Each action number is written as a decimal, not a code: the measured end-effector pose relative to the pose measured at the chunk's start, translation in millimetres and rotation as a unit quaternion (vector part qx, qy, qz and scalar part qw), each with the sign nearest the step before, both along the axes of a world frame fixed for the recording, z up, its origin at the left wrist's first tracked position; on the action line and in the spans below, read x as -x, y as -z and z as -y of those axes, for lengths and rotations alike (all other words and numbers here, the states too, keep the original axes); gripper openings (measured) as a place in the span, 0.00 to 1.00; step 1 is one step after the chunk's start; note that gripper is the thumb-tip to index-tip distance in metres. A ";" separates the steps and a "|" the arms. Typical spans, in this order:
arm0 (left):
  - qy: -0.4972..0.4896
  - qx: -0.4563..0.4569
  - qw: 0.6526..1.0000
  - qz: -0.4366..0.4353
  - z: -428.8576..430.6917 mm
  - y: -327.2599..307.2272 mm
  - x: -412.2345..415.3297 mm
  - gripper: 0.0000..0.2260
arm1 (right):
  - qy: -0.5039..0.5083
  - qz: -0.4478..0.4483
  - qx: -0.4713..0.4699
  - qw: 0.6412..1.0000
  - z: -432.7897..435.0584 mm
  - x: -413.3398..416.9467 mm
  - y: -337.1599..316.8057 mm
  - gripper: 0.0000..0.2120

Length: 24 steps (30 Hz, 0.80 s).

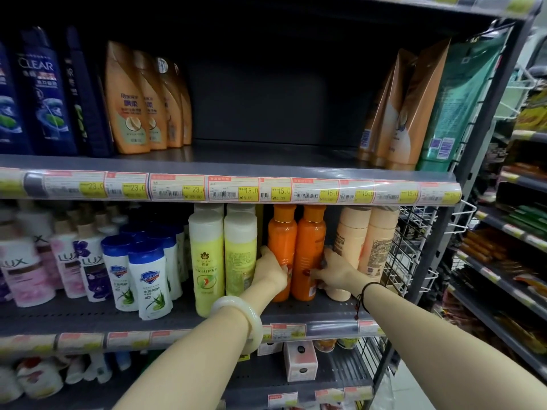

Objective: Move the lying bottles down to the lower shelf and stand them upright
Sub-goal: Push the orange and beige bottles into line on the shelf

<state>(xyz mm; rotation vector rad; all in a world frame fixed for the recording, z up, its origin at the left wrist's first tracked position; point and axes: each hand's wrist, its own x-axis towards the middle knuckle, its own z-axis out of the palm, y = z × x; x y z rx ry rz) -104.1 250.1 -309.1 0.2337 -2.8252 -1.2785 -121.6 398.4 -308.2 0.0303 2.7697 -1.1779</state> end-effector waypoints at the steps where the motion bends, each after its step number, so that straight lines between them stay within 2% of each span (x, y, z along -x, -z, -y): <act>1: -0.001 0.002 1.000 0.003 0.1 0.1 -0.1 0.22 | 0.000 -0.003 0.000 1.000 0.1 0.2 1.0 0.32; 7: -0.005 0.016 0.999 0.027 -1.8 -5.0 -0.8 0.24 | 0.001 -0.043 -0.006 0.999 1.4 -6.5 5.5 0.30; 10: -0.004 0.022 0.999 0.034 -3.8 -13.7 -2.8 0.21 | -0.020 -0.048 -0.054 0.997 0.3 -12.4 -0.2 0.22; 13: 0.006 0.083 0.994 0.076 -6.6 -20.3 -11.1 0.19 | -0.034 -0.040 -0.074 0.996 -5.6 -17.8 -8.6 0.12; 16: 0.048 0.156 0.978 0.131 -12.8 -27.5 -22.6 0.21 | -0.028 -0.018 -0.117 0.993 -19.2 -25.3 -16.1 0.14; 18: 0.118 0.142 0.977 0.110 -22.4 -31.2 -23.9 0.19 | -0.013 -0.009 -0.141 0.990 -33.1 -29.3 -19.1 0.12; 19: 0.152 0.133 0.975 0.088 -28.9 -31.9 -22.0 0.15 | -0.009 -0.009 -0.160 0.987 -40.4 -32.4 -21.1 0.12; 21: 0.196 0.107 0.974 0.042 -42.5 -34.8 -20.6 0.07 | -0.010 -0.007 -0.210 0.978 -53.5 -38.6 -25.2 0.17; 23: 0.218 0.087 0.972 0.013 -57.0 -37.2 -18.6 0.09 | -0.012 -0.018 -0.240 0.971 -65.6 -43.0 -27.5 0.19; 24: 0.222 0.083 0.971 0.003 -63.7 -37.7 -16.5 0.15 | -0.006 -0.021 -0.247 0.969 -71.5 -44.3 -28.1 0.20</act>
